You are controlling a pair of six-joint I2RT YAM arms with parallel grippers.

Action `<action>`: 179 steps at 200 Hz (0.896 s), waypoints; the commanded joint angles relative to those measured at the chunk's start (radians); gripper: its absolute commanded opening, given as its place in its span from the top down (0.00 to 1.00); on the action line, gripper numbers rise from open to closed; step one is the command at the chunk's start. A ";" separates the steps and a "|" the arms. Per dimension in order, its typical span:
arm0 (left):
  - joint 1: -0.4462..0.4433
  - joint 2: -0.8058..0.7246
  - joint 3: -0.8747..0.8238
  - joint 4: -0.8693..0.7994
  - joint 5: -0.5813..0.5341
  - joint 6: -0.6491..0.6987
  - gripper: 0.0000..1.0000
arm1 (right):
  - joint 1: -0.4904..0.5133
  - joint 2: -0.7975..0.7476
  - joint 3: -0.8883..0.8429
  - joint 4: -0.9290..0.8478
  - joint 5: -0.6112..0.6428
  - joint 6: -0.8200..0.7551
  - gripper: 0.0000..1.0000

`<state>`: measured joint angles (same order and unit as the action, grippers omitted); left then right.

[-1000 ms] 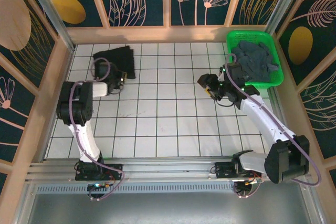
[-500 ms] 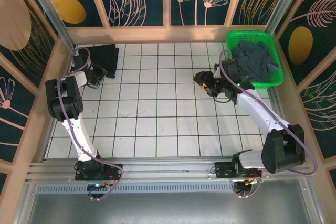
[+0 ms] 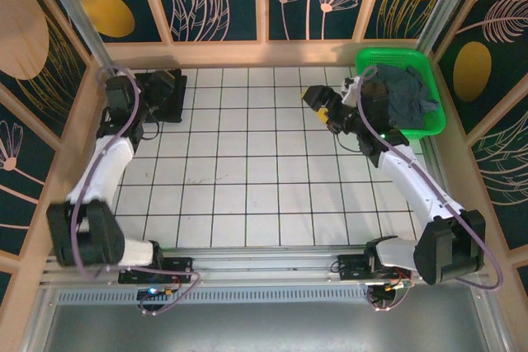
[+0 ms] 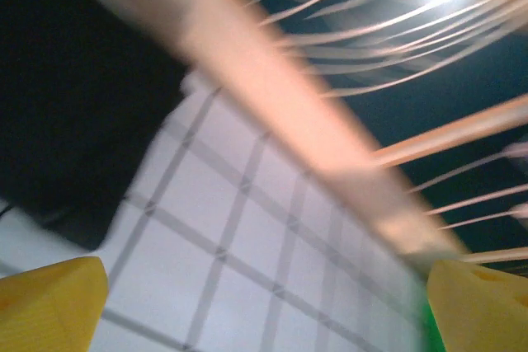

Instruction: Fold and stack the t-shirts

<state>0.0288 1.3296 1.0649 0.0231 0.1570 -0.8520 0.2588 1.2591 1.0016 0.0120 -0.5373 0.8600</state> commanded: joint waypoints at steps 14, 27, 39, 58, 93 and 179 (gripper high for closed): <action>-0.016 -0.142 -0.031 -0.066 -0.248 -0.052 0.01 | -0.081 0.000 0.156 -0.092 0.043 -0.081 0.01; -0.042 -0.212 -0.057 -0.094 -0.374 -0.039 0.01 | -0.094 -0.030 0.209 -0.190 0.167 -0.157 0.01; -0.061 -0.272 -0.085 -0.141 -0.518 -0.025 0.01 | -0.105 -0.061 0.242 -0.283 0.327 -0.204 0.01; -0.067 -0.384 -0.250 -0.052 -0.619 0.153 0.01 | -0.109 -0.096 0.223 -0.400 0.641 -0.260 0.01; -0.067 -0.521 -0.658 0.302 -0.602 0.519 0.01 | -0.120 -0.269 -0.275 0.031 0.886 -0.634 0.01; -0.060 -0.017 -0.792 0.912 -0.544 0.641 0.01 | -0.230 -0.031 -0.740 0.789 0.789 -0.811 0.01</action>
<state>-0.0357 1.2060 0.2081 0.6685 -0.4000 -0.2886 0.0631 1.1473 0.2821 0.4538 0.3016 0.1009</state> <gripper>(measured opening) 0.987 0.989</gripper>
